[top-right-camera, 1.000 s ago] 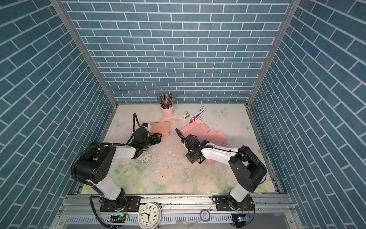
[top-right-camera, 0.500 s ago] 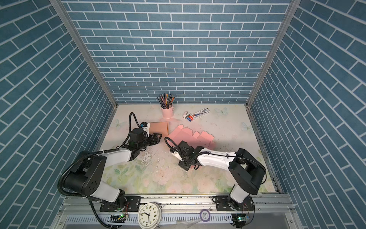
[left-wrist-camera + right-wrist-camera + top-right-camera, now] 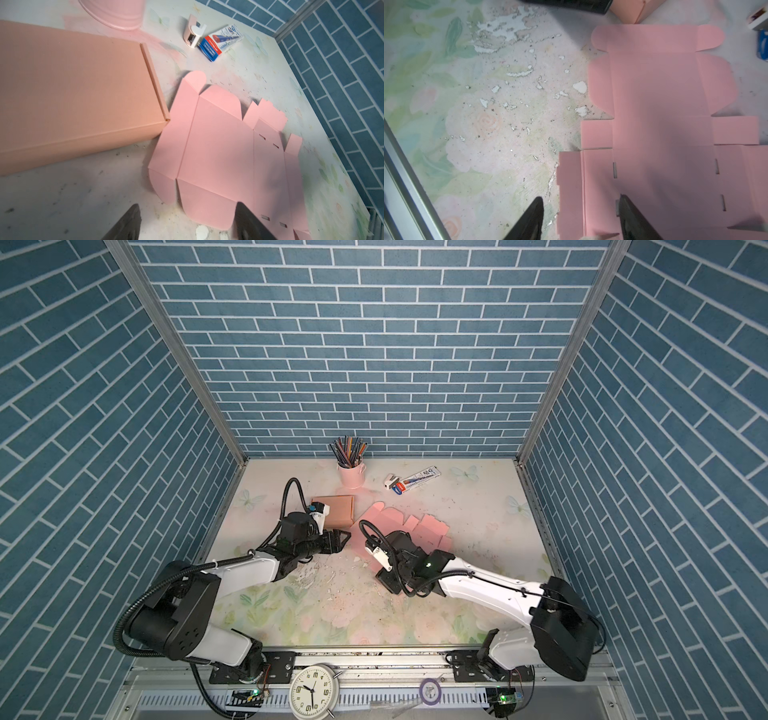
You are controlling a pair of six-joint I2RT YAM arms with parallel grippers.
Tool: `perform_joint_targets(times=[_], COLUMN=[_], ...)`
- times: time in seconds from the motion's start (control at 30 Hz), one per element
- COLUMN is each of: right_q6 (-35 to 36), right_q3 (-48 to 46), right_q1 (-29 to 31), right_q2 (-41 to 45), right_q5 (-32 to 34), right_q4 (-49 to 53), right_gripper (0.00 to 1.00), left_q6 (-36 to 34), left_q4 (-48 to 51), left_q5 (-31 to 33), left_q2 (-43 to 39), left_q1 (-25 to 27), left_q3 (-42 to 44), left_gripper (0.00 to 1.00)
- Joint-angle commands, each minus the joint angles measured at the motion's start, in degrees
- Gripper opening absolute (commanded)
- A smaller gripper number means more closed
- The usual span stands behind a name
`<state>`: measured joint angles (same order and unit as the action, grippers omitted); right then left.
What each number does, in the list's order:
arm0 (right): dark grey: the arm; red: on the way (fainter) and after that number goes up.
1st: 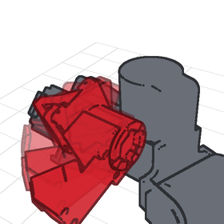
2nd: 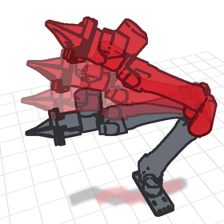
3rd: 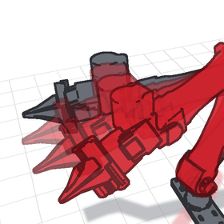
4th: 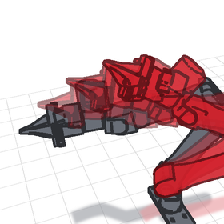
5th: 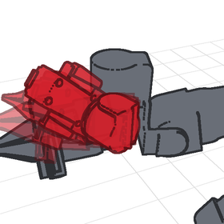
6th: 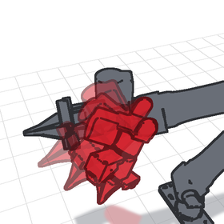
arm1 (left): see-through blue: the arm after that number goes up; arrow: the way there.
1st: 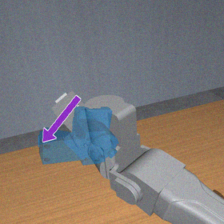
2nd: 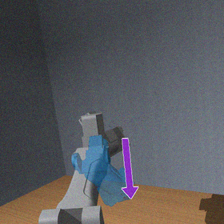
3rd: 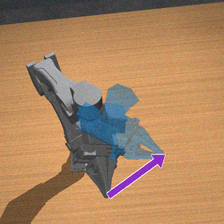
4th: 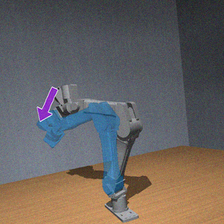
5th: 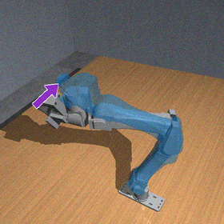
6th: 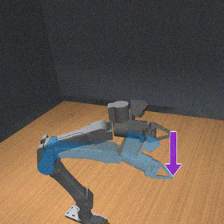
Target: Fold the paper box
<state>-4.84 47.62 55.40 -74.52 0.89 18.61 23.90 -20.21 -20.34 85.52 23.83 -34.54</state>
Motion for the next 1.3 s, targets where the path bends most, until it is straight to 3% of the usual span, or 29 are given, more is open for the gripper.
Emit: perform_joint_targets(times=[0.0,0.2,0.47,0.63,1.27], right_q6=[-11.3,-21.7,-28.3,-31.5,-33.2], right_q3=[-2.7,-11.9,-20.9,-26.0,-31.3], right_q1=[-5.2,-17.9,-26.0,-32.8,-40.6], right_q2=[5.3,15.9,23.7,28.3,28.4], right_q5=[-0.7,-12.3,-19.4,-24.5,-27.6], right_q4=[1.0,-2.9,-0.1,-3.4,-9.1], right_gripper=[0.61,0.64,0.66,0.73,0.75], left_q6=[-2.5,-3.8,-2.8,-1.7,-0.8], left_q4=[2.3,3.6,2.3,-0.3,-3.7], left_q5=[-0.6,-0.9,-1.3,-1.9,-2.8], left_q2=[0.3,1.7,3.2,2.5,2.7], left_q1=[2.3,6.9,11.1,13.5,16.0], left_q3=[-2.6,-4.5,-3.5,-1.6,2.1], left_gripper=[0.73,0.72,0.72,0.73,0.73])
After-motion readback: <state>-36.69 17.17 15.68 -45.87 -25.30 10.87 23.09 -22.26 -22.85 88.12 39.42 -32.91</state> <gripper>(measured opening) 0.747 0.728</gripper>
